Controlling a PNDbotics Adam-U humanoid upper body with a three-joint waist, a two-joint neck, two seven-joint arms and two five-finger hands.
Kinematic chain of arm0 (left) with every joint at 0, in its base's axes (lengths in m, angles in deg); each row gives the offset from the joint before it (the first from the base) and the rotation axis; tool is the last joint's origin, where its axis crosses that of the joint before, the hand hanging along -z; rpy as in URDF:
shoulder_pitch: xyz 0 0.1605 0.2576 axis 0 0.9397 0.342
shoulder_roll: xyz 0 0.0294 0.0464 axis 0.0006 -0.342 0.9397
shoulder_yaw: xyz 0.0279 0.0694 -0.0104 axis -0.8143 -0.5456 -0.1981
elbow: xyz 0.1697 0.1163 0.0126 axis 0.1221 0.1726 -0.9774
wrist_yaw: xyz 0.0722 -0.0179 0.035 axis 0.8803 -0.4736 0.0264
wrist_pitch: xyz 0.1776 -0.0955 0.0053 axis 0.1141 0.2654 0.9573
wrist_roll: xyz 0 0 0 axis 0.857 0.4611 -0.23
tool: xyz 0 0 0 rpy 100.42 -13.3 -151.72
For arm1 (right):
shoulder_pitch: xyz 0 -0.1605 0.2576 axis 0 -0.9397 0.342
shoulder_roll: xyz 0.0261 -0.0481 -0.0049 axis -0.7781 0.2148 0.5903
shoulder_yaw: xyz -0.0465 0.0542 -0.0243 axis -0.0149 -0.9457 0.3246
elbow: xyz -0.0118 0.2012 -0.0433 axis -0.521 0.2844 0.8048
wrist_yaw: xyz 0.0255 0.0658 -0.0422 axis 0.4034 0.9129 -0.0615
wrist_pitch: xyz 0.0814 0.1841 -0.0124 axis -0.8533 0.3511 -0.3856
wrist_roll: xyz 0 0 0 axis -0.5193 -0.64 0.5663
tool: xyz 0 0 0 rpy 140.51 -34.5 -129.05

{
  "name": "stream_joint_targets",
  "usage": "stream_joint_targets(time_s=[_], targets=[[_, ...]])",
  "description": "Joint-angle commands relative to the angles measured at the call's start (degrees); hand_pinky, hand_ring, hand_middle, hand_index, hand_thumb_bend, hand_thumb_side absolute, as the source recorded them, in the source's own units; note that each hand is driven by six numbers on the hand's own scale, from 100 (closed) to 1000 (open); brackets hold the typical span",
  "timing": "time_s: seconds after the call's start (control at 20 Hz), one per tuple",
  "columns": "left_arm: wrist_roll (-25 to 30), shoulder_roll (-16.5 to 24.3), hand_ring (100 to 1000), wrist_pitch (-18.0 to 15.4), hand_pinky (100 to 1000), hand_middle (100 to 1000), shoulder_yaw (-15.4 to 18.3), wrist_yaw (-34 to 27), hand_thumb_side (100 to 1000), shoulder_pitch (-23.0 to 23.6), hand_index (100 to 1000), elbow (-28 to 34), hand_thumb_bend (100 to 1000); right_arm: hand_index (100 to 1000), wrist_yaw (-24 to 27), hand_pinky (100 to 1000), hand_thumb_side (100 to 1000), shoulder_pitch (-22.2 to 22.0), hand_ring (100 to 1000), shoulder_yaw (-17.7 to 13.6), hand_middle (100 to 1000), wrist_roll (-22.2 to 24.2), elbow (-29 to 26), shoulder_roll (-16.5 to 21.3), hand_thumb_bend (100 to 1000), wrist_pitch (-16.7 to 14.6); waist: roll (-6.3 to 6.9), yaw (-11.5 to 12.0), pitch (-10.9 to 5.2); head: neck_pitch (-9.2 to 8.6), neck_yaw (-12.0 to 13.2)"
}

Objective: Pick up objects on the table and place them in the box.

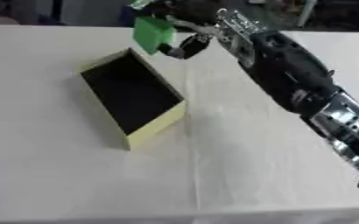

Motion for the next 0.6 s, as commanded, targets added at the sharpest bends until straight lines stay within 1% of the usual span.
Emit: stream_joint_targets(time_s=[0.05, 0.2, 0.35, 0.45, 0.5, 0.55, 0.6], targets=[[0.3, 0.4, 676, -0.2, 662, 733, -0.2, -0.3, 571, -0.5, 819, 1.1, 257, 779, 3.4, 732, 100, 0.3, 861, 1.8, 331, 3.1, -4.0, 2.1, 100, -3.3, 0.11, 0.0, -1.09, 0.27, -0.2], [0.4, 0.4, 676, -0.3, 662, 733, -0.2, -0.4, 570, -0.5, 819, 1.0, 261, 788, 4.8, 740, 100, -0.1, 869, 3.5, 345, 6.2, -4.2, 1.4, 100, -6.4, 0.00, 0.0, -1.18, 0.27, -0.1], [0.4, 0.3, 676, -0.3, 662, 734, -0.2, -0.5, 571, -0.5, 819, 1.0, 260, 796, 4.5, 744, 100, -0.3, 874, 3.7, 356, 9.3, -3.6, 0.1, 100, -9.5, -0.06, -0.1, -1.22, 0.27, -0.2], [0.4, 0.3, 676, -0.4, 662, 734, -0.1, -0.5, 571, -0.5, 819, 1.0, 260, 796, 4.5, 744, 100, -0.2, 874, 3.0, 356, 11.3, -2.9, -0.4, 100, -11.3, -0.05, -0.2, -1.23, 0.27, -0.1], [0.4, 0.3, 676, -0.4, 662, 734, -0.1, -0.4, 571, -0.5, 819, 1.0, 260, 796, 4.8, 744, 100, -0.2, 874, 2.6, 356, 12.4, -2.6, -0.5, 100, -11.8, -0.05, -0.2, -1.23, 0.27, -0.1], [0.4, 0.2, 676, -0.4, 662, 735, -0.2, -0.4, 571, -0.5, 819, 1.0, 260, 811, 4.8, 751, 100, -0.4, 879, 2.7, 378, 13.3, -2.6, -1.0, 100, -12.2, -0.07, 0.0, -1.21, 0.27, -0.3], [0.5, 0.2, 676, -0.4, 662, 735, -0.2, -0.4, 571, -0.5, 819, 1.0, 260, 811, 4.4, 751, 100, -0.6, 879, 2.9, 378, 14.2, -2.5, -1.8, 100, -12.4, -0.07, 0.0, -1.22, 0.27, -0.3]])
